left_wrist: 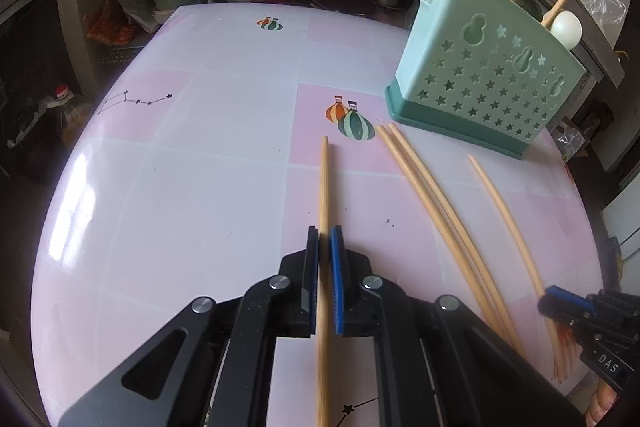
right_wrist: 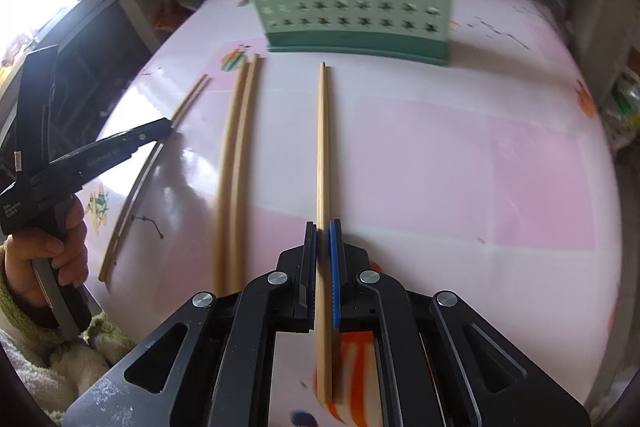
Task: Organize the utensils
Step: 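Grasp a chopstick with the right gripper while the left gripper regrasps its chopstick, then lift both chopsticks over the green holder and open the left gripper while the right carries its chopstick, then lower the held chopstick into the green holder and open the right gripper, then grasp a wooden chopstick with the left gripper while the right gripper grasps another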
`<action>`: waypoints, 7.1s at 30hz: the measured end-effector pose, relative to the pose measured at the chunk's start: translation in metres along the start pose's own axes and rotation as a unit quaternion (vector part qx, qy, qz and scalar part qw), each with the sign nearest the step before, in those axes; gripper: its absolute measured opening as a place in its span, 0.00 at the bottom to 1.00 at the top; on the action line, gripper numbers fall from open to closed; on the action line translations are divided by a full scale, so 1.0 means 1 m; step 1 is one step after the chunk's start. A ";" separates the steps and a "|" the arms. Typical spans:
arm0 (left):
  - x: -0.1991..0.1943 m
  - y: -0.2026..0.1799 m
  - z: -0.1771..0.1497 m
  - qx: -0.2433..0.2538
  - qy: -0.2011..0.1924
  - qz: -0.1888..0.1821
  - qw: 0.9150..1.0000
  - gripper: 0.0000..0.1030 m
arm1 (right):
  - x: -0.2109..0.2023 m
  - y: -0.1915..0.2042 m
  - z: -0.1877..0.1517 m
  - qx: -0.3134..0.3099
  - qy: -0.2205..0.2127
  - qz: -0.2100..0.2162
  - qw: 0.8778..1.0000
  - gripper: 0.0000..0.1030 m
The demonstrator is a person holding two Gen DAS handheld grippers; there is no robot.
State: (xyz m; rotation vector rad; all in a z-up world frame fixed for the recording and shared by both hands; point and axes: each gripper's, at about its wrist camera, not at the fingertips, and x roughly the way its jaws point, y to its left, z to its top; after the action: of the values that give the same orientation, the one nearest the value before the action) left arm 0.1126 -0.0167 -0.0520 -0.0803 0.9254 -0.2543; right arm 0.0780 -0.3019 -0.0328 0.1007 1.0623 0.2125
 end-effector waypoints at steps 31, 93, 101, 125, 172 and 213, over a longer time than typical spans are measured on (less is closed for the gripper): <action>0.008 -0.019 0.009 0.061 0.034 0.011 0.998 0.13 | 0.017 -0.021 0.036 -0.023 -0.007 -0.021 0.999 0.20; -0.188 -0.035 0.117 0.041 -0.294 -0.178 0.938 0.05 | -0.081 -0.022 0.068 0.052 -0.200 0.069 0.976 0.04; -0.215 -0.075 0.164 0.065 -0.350 -0.219 0.908 0.05 | -0.080 -0.029 0.071 0.056 -0.203 0.077 0.974 0.04; -0.063 -0.138 0.201 0.077 -0.315 -0.083 0.942 0.05 | -0.081 -0.052 0.067 0.080 -0.207 0.080 0.972 0.04; -0.105 0.016 0.053 -0.029 -0.214 -0.091 0.972 0.54 | -0.100 0.003 0.244 0.012 -0.394 0.106 0.913 0.05; -0.085 0.017 0.042 -0.003 -0.165 -0.019 0.986 0.72 | -0.091 0.009 0.163 -0.099 -0.326 -0.039 0.939 0.28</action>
State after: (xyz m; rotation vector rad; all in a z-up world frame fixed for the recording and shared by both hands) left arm 0.1004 0.0193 0.0371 -0.1409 0.5945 -0.2641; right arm 0.1769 -0.3096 0.1263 -0.0530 0.3783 0.1944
